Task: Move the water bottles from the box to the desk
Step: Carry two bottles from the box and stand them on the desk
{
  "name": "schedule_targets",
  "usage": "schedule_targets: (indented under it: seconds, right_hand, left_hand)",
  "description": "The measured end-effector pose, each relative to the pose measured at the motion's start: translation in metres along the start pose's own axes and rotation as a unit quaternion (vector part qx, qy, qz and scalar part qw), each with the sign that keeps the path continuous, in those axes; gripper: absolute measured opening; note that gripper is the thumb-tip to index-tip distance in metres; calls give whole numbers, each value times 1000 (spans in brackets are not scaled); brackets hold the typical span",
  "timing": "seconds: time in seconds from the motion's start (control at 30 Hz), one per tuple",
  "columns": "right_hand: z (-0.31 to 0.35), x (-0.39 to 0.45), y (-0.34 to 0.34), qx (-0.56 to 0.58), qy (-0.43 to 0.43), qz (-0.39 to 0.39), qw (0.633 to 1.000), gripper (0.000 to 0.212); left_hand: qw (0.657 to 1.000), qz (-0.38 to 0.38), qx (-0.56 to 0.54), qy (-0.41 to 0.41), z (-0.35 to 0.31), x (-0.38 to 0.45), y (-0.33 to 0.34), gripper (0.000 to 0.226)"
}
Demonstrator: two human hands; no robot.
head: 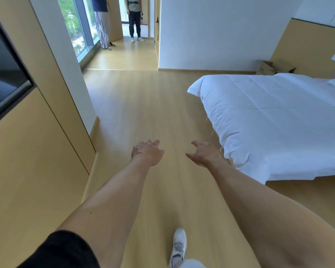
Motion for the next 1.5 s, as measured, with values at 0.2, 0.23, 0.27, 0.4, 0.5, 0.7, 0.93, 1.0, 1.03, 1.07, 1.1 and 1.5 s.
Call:
schedule_targets:
  seconds: [0.2, 0.23, 0.27, 0.4, 0.5, 0.7, 0.93, 1.0, 1.03, 1.07, 1.1, 1.5]
  right_hand:
    - [15, 129, 1, 12, -25, 24, 999, 64]
    - [18, 152, -2, 10, -29, 31, 999, 64]
    - [21, 174, -6, 10, -34, 37, 999, 65]
    - [28, 258, -28, 6, -47, 49, 998, 66]
    - [32, 313, -45, 10, -54, 52, 997, 66]
    - [44, 400, -59, 15, -66, 64, 996, 66]
    - [39, 497, -72, 15, -48, 58, 997, 67]
    - [35, 531, -78, 19, -32, 53, 998, 68]
    - [34, 549, -82, 21, -26, 48, 998, 68]
    - [35, 567, -87, 22, -19, 41, 999, 67]
    - [37, 586, -93, 23, -11, 33, 999, 67]
    - [104, 784, -145, 49, 27, 4, 998, 66]
  left_hand:
    - [999, 2, 2, -35, 10, 101, -28, 51]
    - [999, 4, 5, -43, 10, 120, -35, 51]
    - [999, 6, 7, -51, 11, 140, -42, 51]
    - [996, 12, 16, -85, 9, 216, -72, 54]
    - [996, 3, 14, -93, 2, 265, -93, 55]
    - [996, 3, 22, -86, -16, 349, -113, 54]
    - [998, 15, 26, -57, -33, 465, -121, 55]
    - [999, 17, 19, -43, -39, 505, -127, 55]
    - [999, 18, 15, -33, -42, 526, -130, 55]
    - [1000, 18, 12, -23, -46, 547, -135, 55]
    - [1000, 18, 10, -12, -48, 568, -140, 55]
    - [999, 20, -9, 48, -47, 794, -233, 54]
Point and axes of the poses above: each hand's wrist, its own x-axis towards the middle knuckle, its own y-axis out of the palm, z = x × y, the point moved 6 cm from there along x, towards the middle knuckle, and after that the axes turned 5 degrees about -y, right-handed, at the moved point
